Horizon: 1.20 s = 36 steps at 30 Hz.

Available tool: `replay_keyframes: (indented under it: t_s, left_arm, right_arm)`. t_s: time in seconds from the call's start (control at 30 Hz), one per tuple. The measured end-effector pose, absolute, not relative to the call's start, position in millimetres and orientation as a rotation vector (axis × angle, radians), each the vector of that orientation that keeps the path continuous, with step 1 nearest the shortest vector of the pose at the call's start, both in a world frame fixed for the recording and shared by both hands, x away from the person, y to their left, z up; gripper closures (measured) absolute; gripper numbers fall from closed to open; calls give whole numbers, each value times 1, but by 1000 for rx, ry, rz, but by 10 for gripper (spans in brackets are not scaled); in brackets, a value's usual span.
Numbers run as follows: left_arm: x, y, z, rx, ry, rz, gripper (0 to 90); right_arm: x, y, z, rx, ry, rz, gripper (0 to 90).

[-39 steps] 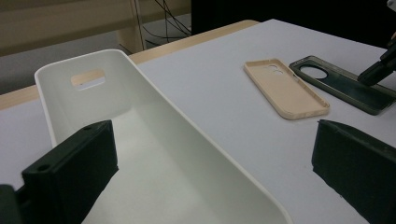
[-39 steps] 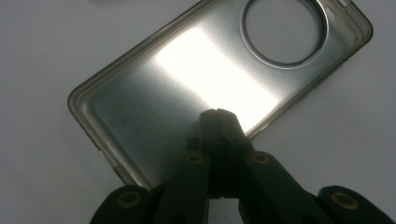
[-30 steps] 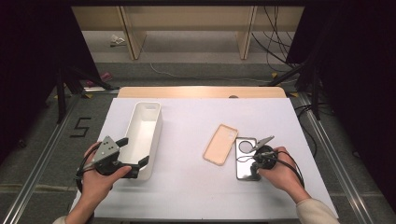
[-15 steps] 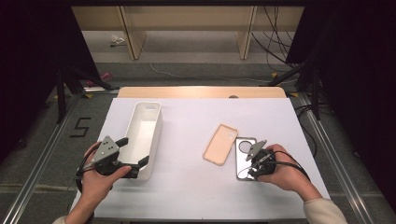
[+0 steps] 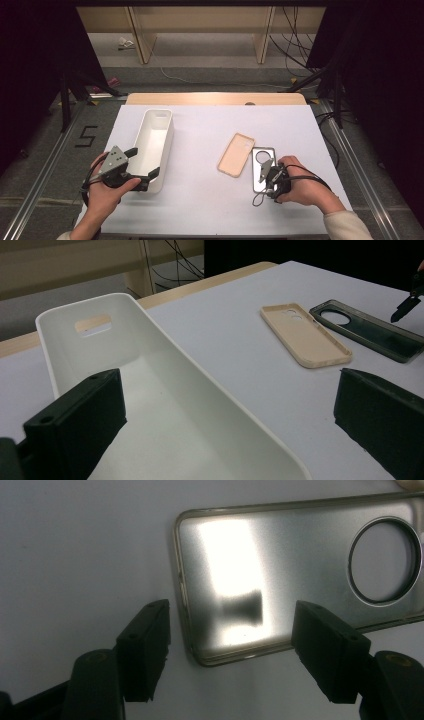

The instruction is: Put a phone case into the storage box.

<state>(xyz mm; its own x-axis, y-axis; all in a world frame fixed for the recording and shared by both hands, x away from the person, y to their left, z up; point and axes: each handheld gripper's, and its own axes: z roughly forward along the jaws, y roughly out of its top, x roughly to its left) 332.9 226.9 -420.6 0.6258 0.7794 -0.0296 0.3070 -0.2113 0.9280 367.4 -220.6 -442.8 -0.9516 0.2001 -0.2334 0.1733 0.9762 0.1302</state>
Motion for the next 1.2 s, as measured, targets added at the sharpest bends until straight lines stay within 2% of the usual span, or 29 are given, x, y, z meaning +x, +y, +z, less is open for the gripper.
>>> replay_keyframes:
  t_s: [0.7,0.97,1.2]
  left_arm:
    - [333,227,-421,1788,880,555,0]
    - [333,227,-421,1789,879,555,0]
    - [333,227,-421,1789,880,552,0]
  right_arm:
    - [372,-203,-452,151,2880,30,378]
    - [371,-199,-452,128,2892,-1,443]
    - [372,-195,-452,103,2899,-15,462]
